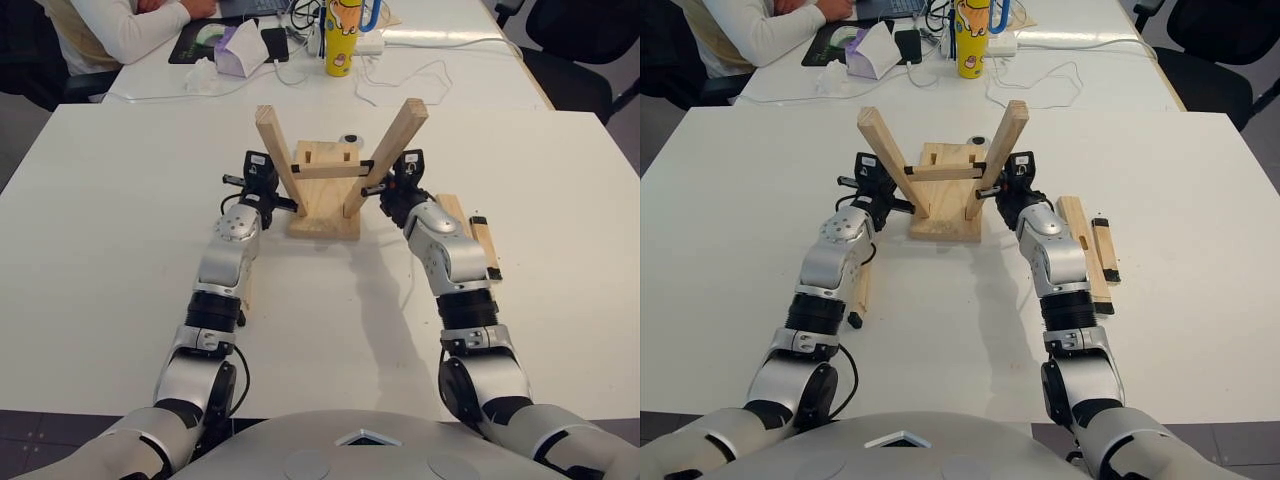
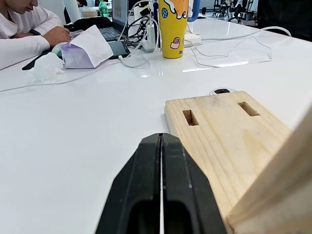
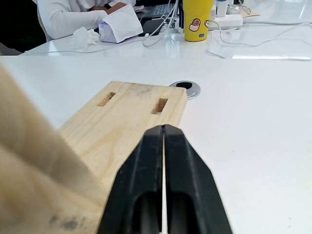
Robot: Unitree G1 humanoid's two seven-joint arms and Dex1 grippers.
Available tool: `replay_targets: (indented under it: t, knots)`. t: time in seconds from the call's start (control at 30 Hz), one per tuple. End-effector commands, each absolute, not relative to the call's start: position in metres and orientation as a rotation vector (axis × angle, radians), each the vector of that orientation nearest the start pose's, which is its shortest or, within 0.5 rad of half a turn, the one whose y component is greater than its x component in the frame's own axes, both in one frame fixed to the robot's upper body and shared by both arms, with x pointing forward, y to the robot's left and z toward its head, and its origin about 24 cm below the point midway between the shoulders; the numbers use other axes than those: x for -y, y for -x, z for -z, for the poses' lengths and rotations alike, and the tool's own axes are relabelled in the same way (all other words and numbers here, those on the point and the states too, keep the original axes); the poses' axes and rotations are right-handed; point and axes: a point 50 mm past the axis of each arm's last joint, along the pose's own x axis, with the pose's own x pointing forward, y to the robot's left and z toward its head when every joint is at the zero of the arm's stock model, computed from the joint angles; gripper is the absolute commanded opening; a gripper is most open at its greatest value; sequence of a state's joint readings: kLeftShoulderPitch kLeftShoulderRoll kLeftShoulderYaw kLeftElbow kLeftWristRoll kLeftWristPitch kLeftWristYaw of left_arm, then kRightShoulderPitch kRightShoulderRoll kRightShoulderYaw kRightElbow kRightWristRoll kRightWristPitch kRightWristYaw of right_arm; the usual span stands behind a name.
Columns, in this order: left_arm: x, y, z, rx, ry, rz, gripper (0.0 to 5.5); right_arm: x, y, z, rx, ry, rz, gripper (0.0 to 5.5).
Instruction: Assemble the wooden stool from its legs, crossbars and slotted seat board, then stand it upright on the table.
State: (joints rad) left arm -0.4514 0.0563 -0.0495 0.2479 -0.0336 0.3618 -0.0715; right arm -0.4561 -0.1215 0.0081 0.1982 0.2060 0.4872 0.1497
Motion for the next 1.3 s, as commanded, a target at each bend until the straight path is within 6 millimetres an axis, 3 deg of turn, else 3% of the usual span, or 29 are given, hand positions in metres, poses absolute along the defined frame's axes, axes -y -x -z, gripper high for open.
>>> replay_targets:
  t: [0.03, 0.2, 0.3, 0.37, 0.47, 0.57, 0.6, 0.7, 0.93, 1.13, 1.2, 1.3]
  knots:
    - [-0.125, -0.317, -0.072, -0.174, -0.074, 0.161, 0.01, 0.157, -0.32, -0.087, -0.204, -0.028, -0.173, 0.0]
    - [-0.161, -0.291, -0.066, -0.197, -0.089, -0.004, 0.01, 0.196, -0.291, -0.088, -0.191, -0.026, 0.025, 0.0]
    - [-0.195, -0.282, -0.077, -0.141, -0.075, -0.214, 0.01, 0.213, -0.28, -0.099, -0.148, -0.026, 0.148, 0.0]
    - [-0.205, -0.281, -0.087, -0.099, -0.086, -0.283, 0.01, 0.214, -0.28, -0.107, -0.117, -0.03, 0.183, 0.0]
    - [-0.184, -0.29, -0.107, -0.046, -0.099, -0.192, 0.01, 0.187, -0.284, -0.127, -0.058, -0.044, 0.091, 0.0]
    - [-0.11, -0.289, -0.128, -0.007, -0.129, 0.201, 0.01, 0.125, -0.275, -0.145, -0.028, -0.056, -0.253, 0.0]
    - [-0.091, -0.285, -0.132, -0.001, -0.142, 0.299, 0.01, 0.113, -0.27, -0.149, -0.02, -0.055, -0.318, 0.0]
    - [-0.065, -0.274, -0.132, -0.013, -0.201, 0.444, 0.01, 0.103, -0.264, -0.149, -0.027, 0.013, -0.378, 0.0]
    - [-0.086, -0.273, -0.108, -0.136, -0.226, 0.385, 0.01, 0.121, -0.269, -0.122, -0.195, 0.031, -0.299, 0.0]
    - [-0.107, -0.282, -0.097, -0.182, -0.228, 0.28, 0.01, 0.156, -0.279, -0.101, -0.253, 0.106, -0.141, 0.0]
    - [-0.114, -0.283, -0.088, -0.212, -0.235, 0.246, 0.01, 0.173, -0.287, -0.109, -0.188, 0.146, -0.06, 0.0]
    - [-0.12, -0.283, -0.08, -0.239, -0.234, 0.22, 0.01, 0.194, -0.306, -0.141, -0.042, 0.194, 0.031, 0.0]
